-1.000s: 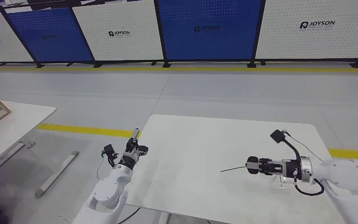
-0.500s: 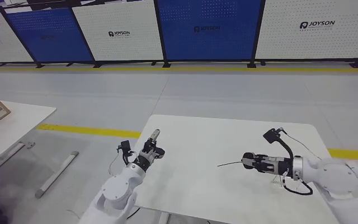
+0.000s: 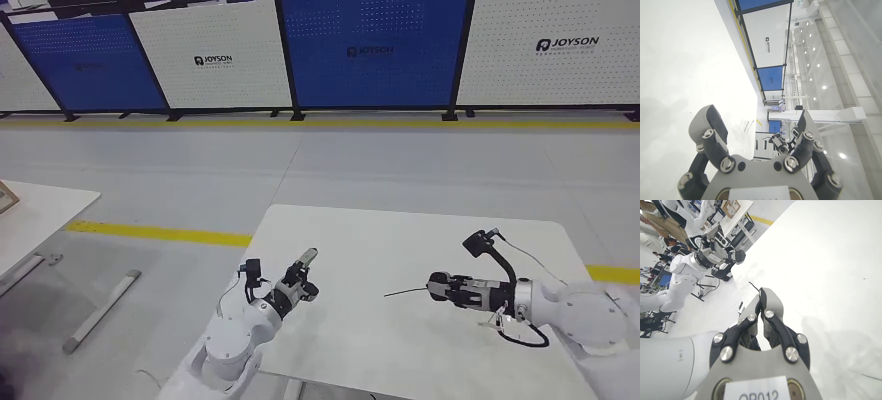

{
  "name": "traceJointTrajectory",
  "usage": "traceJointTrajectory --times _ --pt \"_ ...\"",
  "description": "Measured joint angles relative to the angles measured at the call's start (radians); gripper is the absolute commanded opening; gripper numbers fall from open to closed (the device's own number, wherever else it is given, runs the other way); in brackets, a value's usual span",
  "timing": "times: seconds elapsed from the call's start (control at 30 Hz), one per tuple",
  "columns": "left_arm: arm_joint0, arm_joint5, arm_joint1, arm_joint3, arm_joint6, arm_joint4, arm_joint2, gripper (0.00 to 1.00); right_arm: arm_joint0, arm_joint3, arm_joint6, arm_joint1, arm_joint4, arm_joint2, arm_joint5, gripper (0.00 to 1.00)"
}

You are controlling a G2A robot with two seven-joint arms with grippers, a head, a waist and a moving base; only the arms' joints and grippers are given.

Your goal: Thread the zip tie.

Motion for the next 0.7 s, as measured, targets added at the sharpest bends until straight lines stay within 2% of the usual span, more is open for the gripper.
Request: traceJointTrajectory --times 0.1,0.23,0.33,0.4,0.5,0.57,0.7 --pt "-0.013 0.057 0.001 0.010 -0.040 -0.082 -0.025 1.00 -0.005 -0.034 -0.031 0.000 -0.052 0.003 0.000 0.00" --pt "-0.024 0.055 0.012 0.030 -0.099 -0.215 -0.040 1.00 -0.006 -0.086 -0.066 0.002 -0.147 0.002 0.000 0.00" --pt "-0.036 0.055 0.030 0.042 -0.155 -0.316 -0.021 1.00 0.009 -0.106 -0.069 0.000 -0.220 -0.019 0.000 0.00" --pt "-0.053 0.055 0.052 0.070 -0.201 -0.379 0.010 1.00 0.023 -0.107 -0.077 -0.004 -0.267 -0.041 0.000 0.00" --pt "-0.101 0.055 0.087 0.099 -0.175 -0.432 0.066 1.00 0.043 -0.091 -0.090 -0.012 -0.270 -0.070 0.000 0.00" --pt "-0.129 0.055 0.102 0.113 -0.143 -0.456 0.097 1.00 0.050 -0.076 -0.095 -0.015 -0.237 -0.076 0.000 0.00" --pt "-0.127 0.055 0.102 0.113 -0.145 -0.455 0.097 1.00 0.049 -0.076 -0.094 -0.015 -0.242 -0.075 0.000 0.00"
